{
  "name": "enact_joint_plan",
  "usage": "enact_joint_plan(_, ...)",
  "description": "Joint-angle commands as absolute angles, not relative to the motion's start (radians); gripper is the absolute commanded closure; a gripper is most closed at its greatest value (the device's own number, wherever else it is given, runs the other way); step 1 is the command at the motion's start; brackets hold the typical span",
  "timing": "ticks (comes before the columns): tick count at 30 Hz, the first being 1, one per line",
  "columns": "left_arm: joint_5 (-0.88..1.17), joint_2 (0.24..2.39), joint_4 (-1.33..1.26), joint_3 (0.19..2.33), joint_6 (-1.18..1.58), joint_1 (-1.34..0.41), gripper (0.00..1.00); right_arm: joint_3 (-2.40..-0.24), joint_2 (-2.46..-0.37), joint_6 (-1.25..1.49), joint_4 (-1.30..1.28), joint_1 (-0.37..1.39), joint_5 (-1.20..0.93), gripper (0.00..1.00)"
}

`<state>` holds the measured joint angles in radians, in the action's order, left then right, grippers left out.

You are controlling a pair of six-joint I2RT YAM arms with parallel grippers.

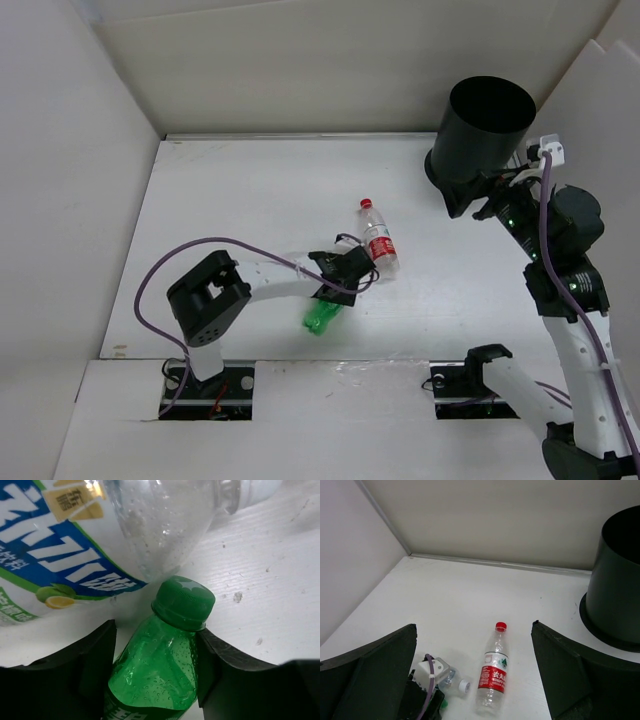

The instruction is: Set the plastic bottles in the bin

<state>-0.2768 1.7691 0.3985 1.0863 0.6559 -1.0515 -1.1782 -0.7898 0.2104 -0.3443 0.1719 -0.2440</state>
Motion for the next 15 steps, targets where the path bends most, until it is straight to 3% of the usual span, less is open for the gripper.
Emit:
enact_joint_plan(1,-0.239,1.744,0.383,1.051,0.687,-1.075,0.62,-1.180,-0.781,0.219,-0.308,0.196,-0.230,0.00)
enact_joint_plan(2,-0.239,1.744,0.394,1.051,0.702,-1.091,0.70,-1.180,-0.781,0.219,-0.308,0.196,-0.230,0.00)
enact_joint_plan(3,-0.239,1.744,0.405,1.064,0.716,-1.100,0.85,-1.180,-0.781,0.219,-0.308,0.196,-0.230,0.00)
enact_joint_plan(7,-0.294,1.694,0.497,1.164,0.755,-1.167,1.00,-1.189,-0.772,0.219,-0.318,0.196,-0.230,0.00)
enact_joint_plan(12,-0.430,1.585,0.617,1.399,0.796,-1.192,1.00,-1.164,-0.772,0.219,-0.269,0.170,-0.282,0.00)
enact_joint_plan(15,-0.523,1.546,0.626,1.545,0.787,-1.177,1.00,-1.106,-0.772,0.281,-0.169,0.108,-0.426,0.00)
